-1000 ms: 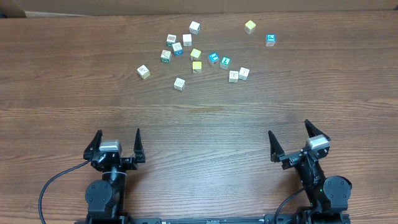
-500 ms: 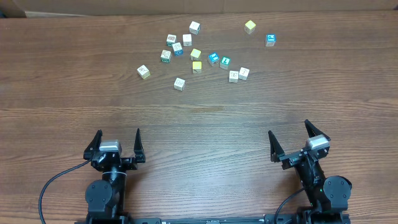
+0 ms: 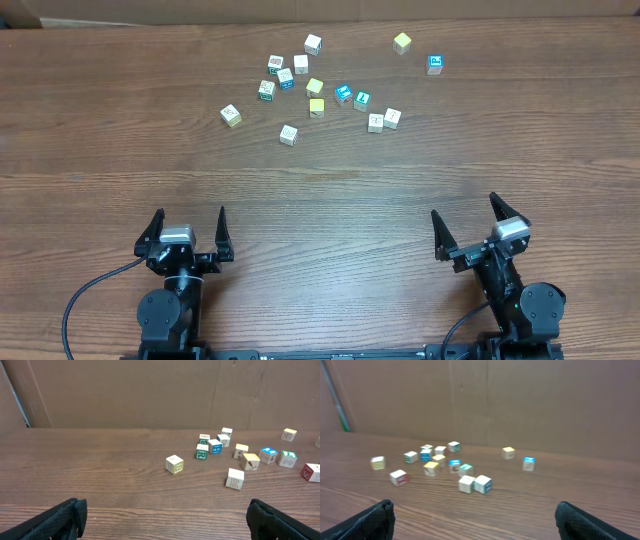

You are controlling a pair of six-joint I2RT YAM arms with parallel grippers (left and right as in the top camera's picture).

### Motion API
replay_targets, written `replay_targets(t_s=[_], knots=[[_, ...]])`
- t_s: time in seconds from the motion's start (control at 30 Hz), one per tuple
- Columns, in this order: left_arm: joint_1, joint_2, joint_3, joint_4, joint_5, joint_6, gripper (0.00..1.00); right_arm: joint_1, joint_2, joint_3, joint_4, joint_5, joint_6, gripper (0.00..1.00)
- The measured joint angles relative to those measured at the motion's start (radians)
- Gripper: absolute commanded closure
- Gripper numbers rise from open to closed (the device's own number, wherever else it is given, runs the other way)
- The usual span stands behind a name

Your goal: Form a circle

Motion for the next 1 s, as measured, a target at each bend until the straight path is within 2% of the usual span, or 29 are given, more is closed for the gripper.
replay_targets(t_s=[0.23, 0.37, 0.53, 0.8, 1.0], knots=[[0.0, 0.0, 0.0, 0.0, 0.0, 0.0, 0.0, 0.0, 0.0, 0.0, 0.001, -0.039, 0.217, 0.0], [0.0, 0.0, 0.0, 0.0, 0.0, 0.0, 0.0, 0.0, 0.0, 0.001, -0.018, -0.093, 0.26, 0.0], [0.0, 0.0, 0.0, 0.0, 0.0, 0.0, 0.0, 0.0, 0.0, 0.045, -0.12, -0.119, 0.275, 0.0], [0.0, 0.0, 0.0, 0.0, 0.0, 0.0, 0.0, 0.0, 0.092, 0.389, -0.264, -0.105, 0.266, 0.0], [0.0, 0.0, 0.0, 0.0, 0.0, 0.0, 0.01, 0.0, 0.38, 0.722, -0.398, -0.101, 0.24, 0.0]])
